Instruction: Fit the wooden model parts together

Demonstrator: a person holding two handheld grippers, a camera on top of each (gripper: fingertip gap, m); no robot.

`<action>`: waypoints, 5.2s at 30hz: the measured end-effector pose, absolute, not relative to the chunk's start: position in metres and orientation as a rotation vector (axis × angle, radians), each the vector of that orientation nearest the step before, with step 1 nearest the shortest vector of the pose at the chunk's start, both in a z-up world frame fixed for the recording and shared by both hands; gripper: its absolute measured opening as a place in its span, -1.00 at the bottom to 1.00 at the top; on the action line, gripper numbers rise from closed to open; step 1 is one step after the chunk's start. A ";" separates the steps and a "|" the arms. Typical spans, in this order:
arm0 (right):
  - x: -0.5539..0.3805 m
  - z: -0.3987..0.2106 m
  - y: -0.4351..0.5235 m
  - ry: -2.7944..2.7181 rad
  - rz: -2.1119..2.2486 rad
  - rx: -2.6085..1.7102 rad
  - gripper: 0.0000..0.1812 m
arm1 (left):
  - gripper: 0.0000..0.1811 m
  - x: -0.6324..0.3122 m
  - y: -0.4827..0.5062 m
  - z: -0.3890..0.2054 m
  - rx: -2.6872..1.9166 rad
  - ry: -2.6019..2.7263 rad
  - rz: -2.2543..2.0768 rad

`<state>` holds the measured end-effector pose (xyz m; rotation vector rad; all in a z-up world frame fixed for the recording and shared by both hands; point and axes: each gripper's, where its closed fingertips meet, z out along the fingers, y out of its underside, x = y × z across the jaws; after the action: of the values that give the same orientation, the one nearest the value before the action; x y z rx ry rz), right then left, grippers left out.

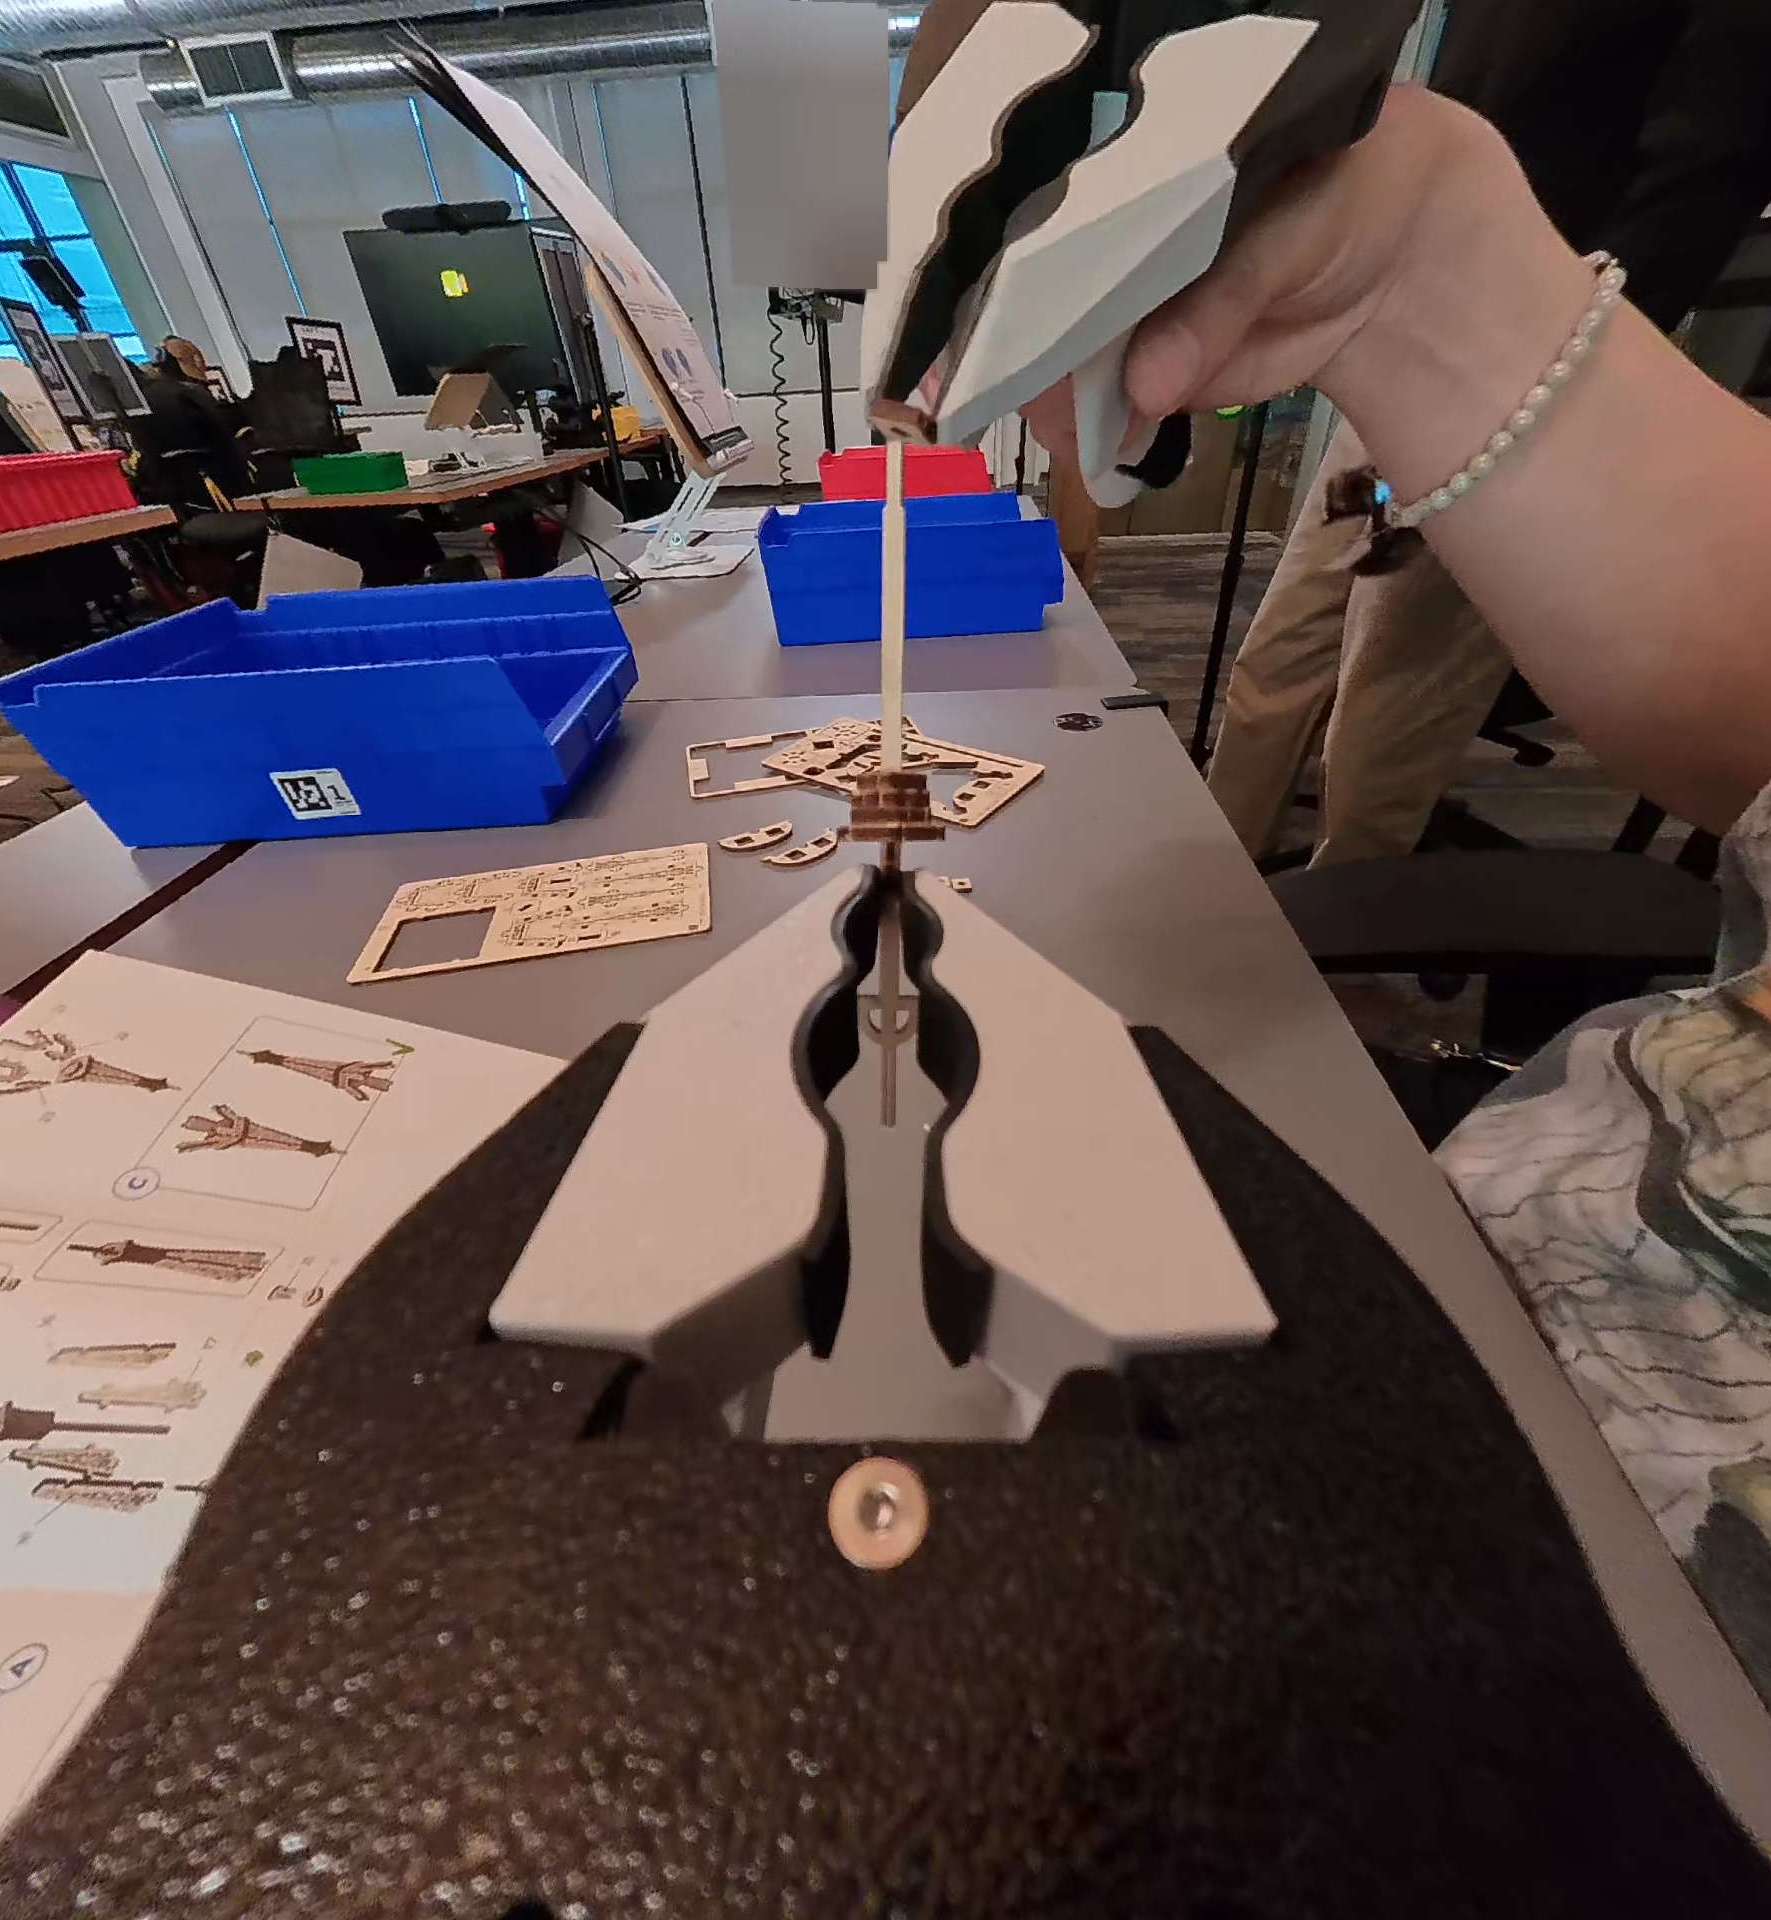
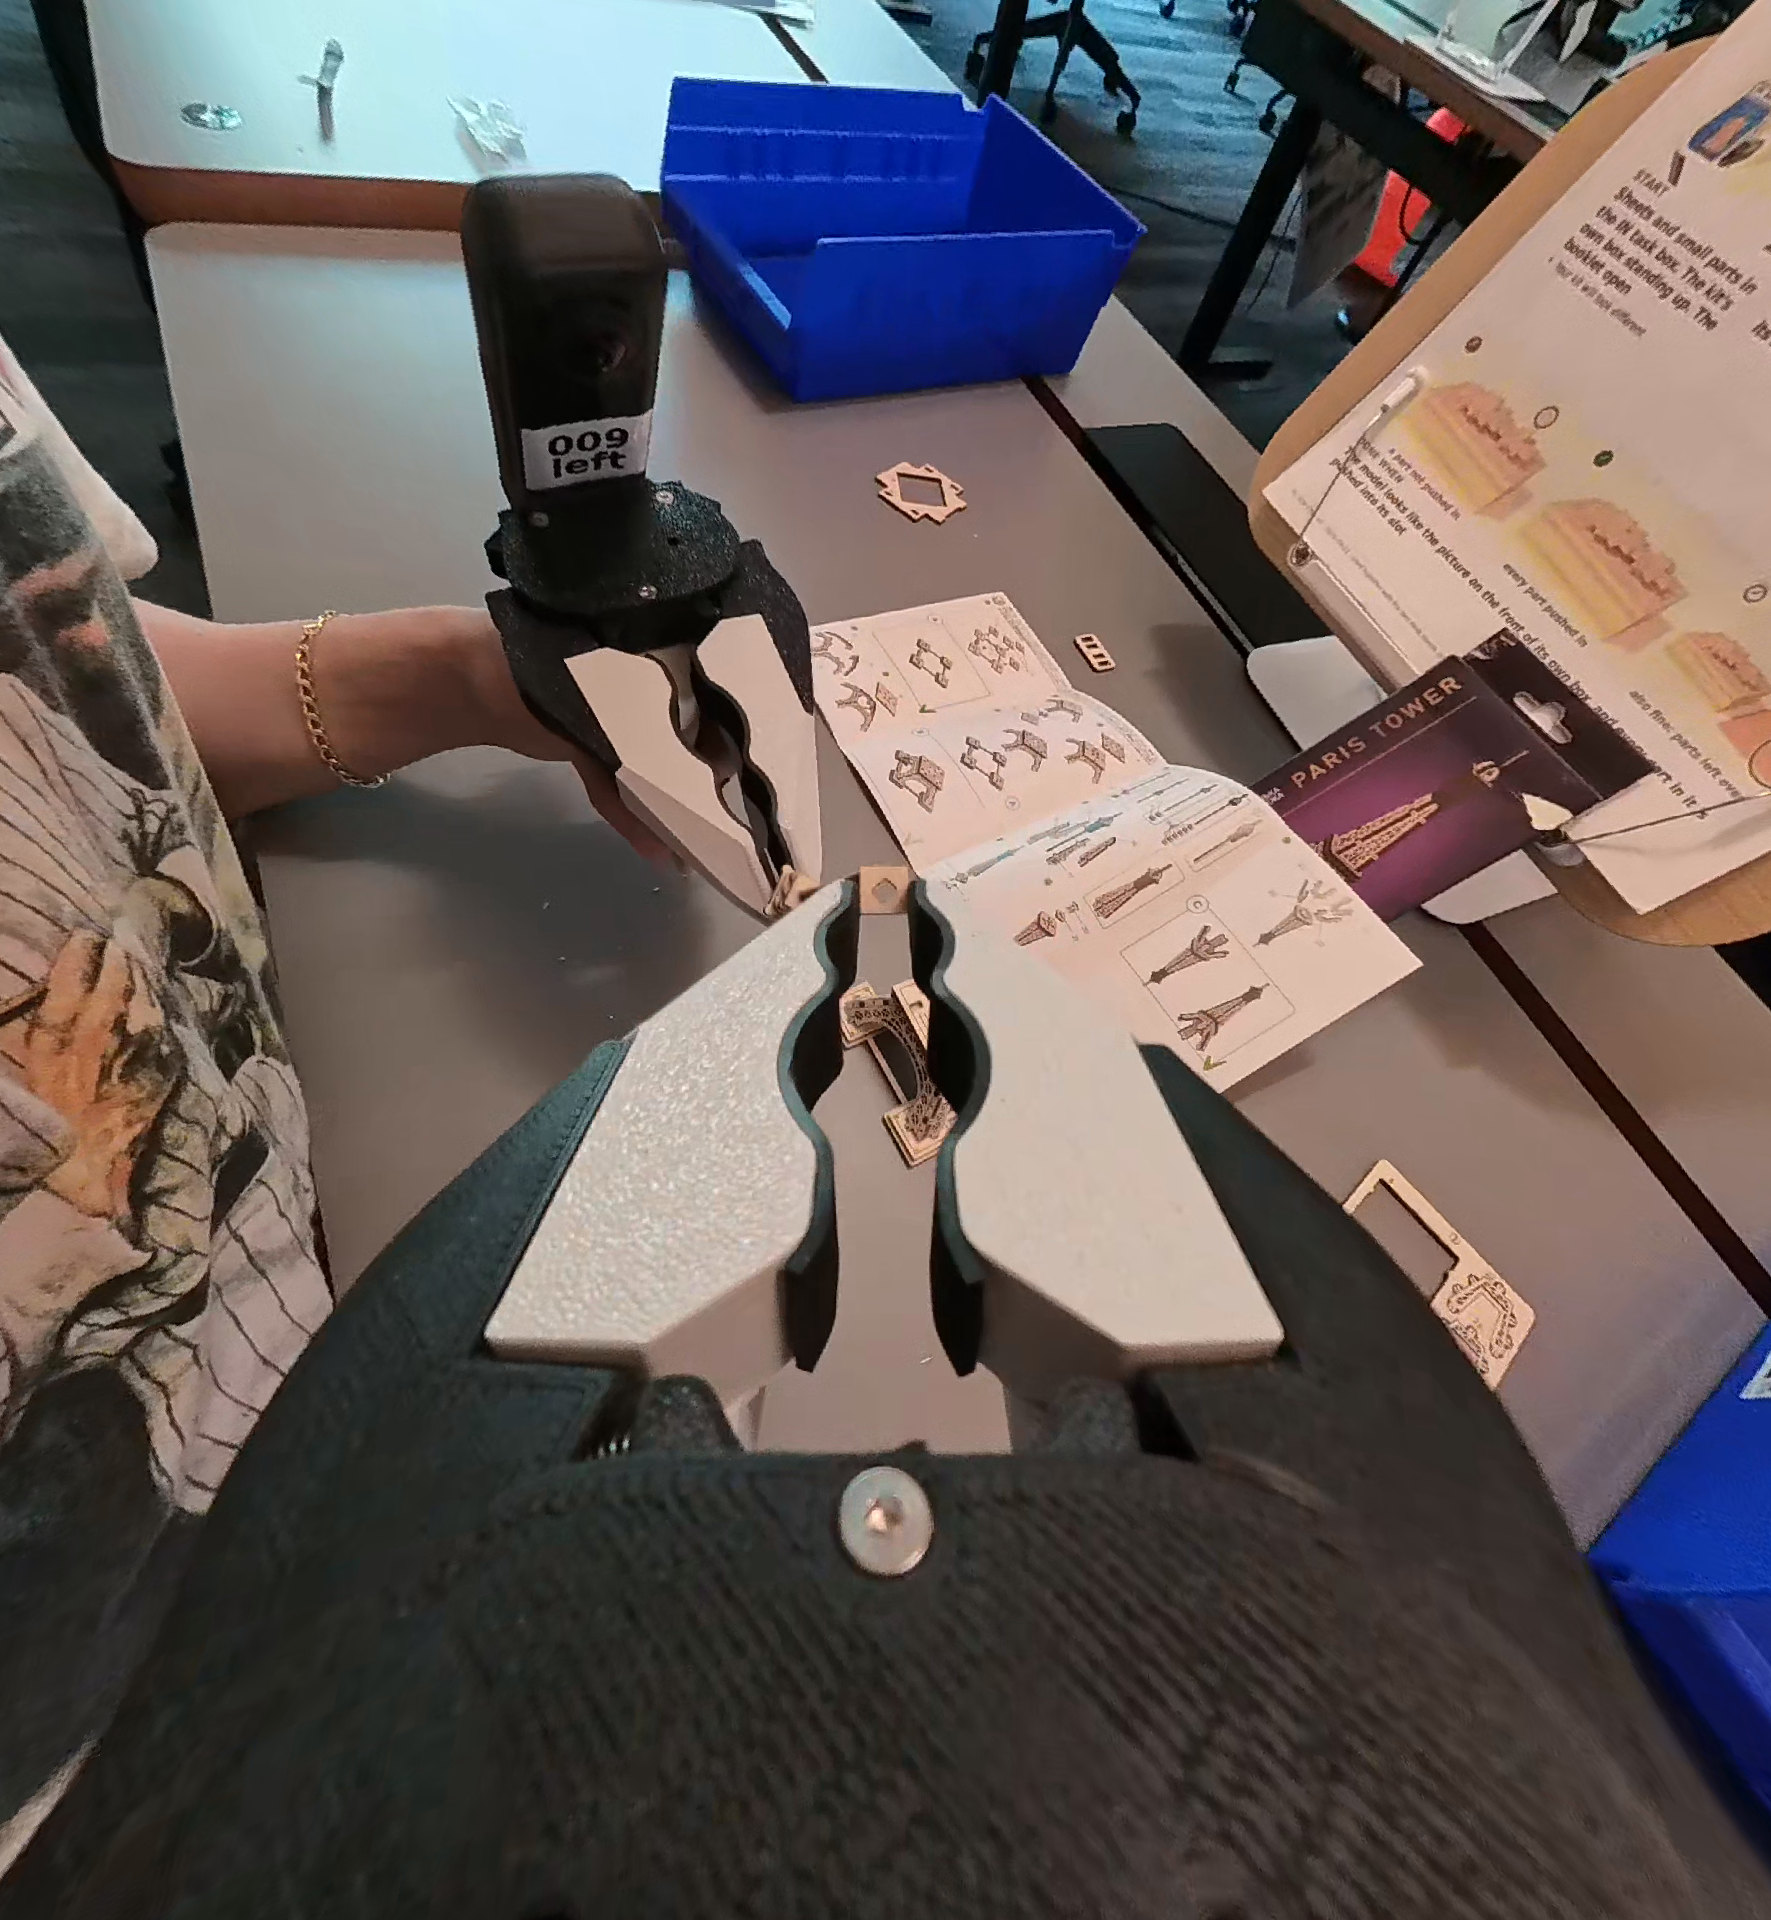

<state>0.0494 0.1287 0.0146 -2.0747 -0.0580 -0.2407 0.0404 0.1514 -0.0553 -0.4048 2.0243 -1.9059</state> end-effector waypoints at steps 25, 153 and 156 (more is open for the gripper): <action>0.042 0.005 0.125 -0.128 -0.154 -2.159 -0.92 | -1.00 0.038 0.150 -0.060 -0.317 2.048 -1.799; 0.033 0.027 0.167 -0.100 -0.153 -2.012 -0.97 | -1.00 0.047 0.158 -0.022 -0.298 1.691 -1.821; 0.030 0.025 0.168 -0.121 -0.127 -2.006 -0.96 | -1.00 0.045 0.156 -0.024 -0.287 1.709 -1.829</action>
<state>0.0300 0.1681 0.0249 -2.0061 -0.1215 -0.1269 0.0455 0.1564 -0.0237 -0.2866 1.7087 -1.8294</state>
